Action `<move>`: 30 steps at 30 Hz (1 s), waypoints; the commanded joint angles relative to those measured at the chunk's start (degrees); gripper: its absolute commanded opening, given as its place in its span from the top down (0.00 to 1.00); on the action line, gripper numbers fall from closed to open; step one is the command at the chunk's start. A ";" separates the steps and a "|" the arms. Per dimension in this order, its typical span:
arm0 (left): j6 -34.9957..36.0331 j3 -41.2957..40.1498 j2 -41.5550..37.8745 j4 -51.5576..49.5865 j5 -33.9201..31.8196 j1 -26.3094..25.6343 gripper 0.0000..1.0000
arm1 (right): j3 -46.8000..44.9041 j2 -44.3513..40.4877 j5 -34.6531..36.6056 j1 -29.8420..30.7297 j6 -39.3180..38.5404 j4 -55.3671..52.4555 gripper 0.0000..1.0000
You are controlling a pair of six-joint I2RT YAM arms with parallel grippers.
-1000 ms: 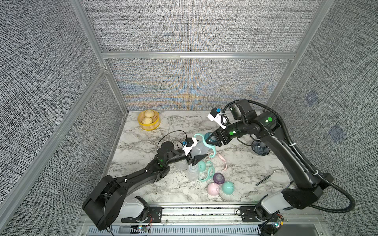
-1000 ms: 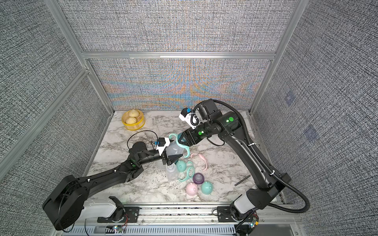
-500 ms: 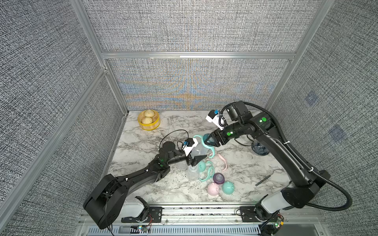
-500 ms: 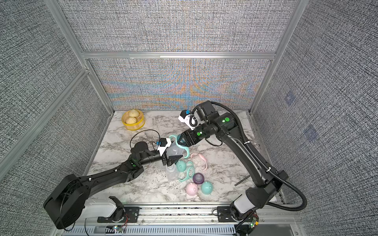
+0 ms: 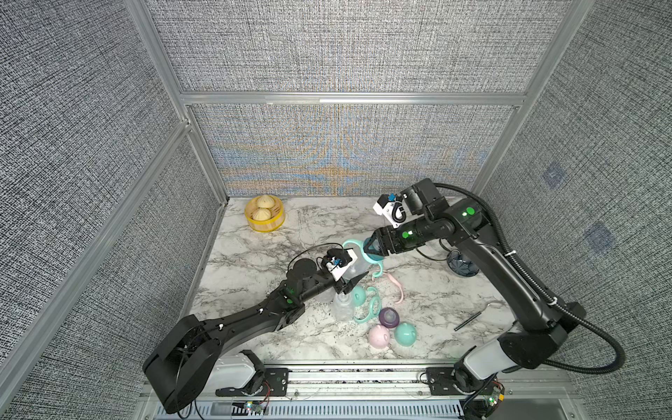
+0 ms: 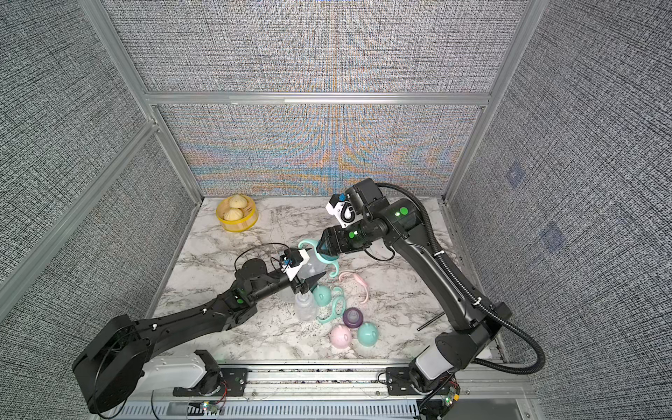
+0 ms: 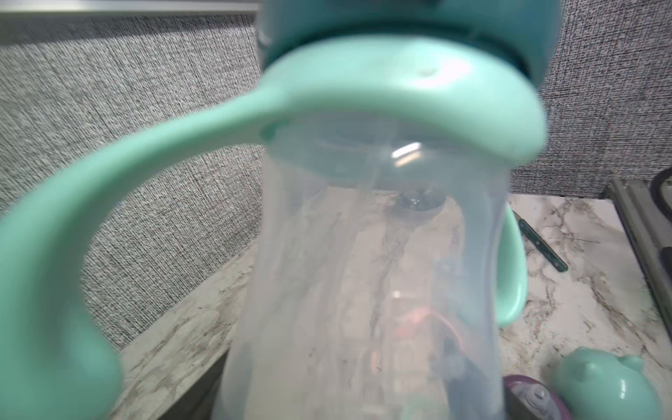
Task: Assemble the baby bottles
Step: Close the nipple on the baby bottle.
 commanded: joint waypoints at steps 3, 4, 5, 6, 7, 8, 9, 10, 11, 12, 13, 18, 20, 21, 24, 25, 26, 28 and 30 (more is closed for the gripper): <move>1.31 -1.02 -0.30 7.64 -11.69 -0.78 1.00 | 3.66 1.26 1.18 0.11 9.58 -7.35 0.41; 1.49 -0.96 -0.18 7.89 -12.58 -1.07 1.00 | 4.40 2.03 1.03 0.07 10.57 -7.81 0.41; 1.71 -0.81 -0.11 7.89 -13.25 -1.40 1.00 | 4.70 2.47 0.91 0.15 11.41 -7.87 0.41; 1.93 -0.64 -0.02 7.90 -13.90 -1.63 1.00 | 4.46 2.68 0.53 0.10 12.21 -7.68 0.41; 2.10 -0.44 0.02 7.69 -14.58 -1.98 1.00 | 4.16 2.87 0.12 0.15 13.10 -7.46 0.40; 2.33 -0.18 0.11 7.45 -14.93 -2.25 1.00 | 3.91 3.00 -0.20 0.13 13.72 -7.28 0.40; 2.38 0.06 0.25 7.14 -15.11 -2.36 1.00 | 3.62 2.98 -0.71 0.15 14.39 -7.07 0.37; 2.23 0.24 0.43 6.90 -15.07 -2.53 1.00 | 3.64 2.92 -1.19 0.10 14.90 -6.97 0.34; 2.13 0.41 0.61 6.64 -15.16 -2.47 1.00 | 3.72 2.88 -1.51 0.18 15.17 -6.96 0.30; 2.03 0.67 0.87 6.08 -15.15 -2.52 1.00 | 3.91 2.65 -1.79 0.15 15.39 -6.90 0.27; 1.87 1.21 1.13 4.88 -14.97 -2.42 1.00 | 4.08 2.30 -2.01 0.14 15.50 -6.79 0.26; 0.04 3.49 3.68 1.66 -13.70 -2.36 1.00 | 5.91 0.46 -2.01 0.14 15.31 -7.19 0.20; -0.96 3.85 4.23 1.49 -13.71 -2.36 1.00 | 6.37 -0.50 -2.19 0.06 15.14 -7.31 0.19; -1.61 4.04 4.40 1.40 -14.17 -2.36 1.00 | 6.26 -1.25 -2.32 -0.08 15.24 -7.15 0.19; -1.82 4.32 4.50 1.00 -12.75 -2.30 1.00 | 5.29 -3.85 -1.75 -0.16 13.13 -5.95 0.18; -2.05 4.62 4.50 0.58 -12.01 -2.29 1.00 | 4.42 -5.15 -0.44 -0.15 11.65 -5.10 0.18; -2.26 5.12 4.43 -0.46 -11.48 -2.29 1.00 | 3.20 -6.49 1.03 -0.04 10.40 -3.90 0.18; -3.44 5.90 4.49 -1.74 -9.58 -2.06 1.00 | -0.18 -9.87 4.49 0.26 7.90 -0.41 0.18; -5.23 6.13 4.50 -1.69 -4.71 -1.35 1.00 | -4.18 -13.34 5.95 0.68 4.94 4.83 0.18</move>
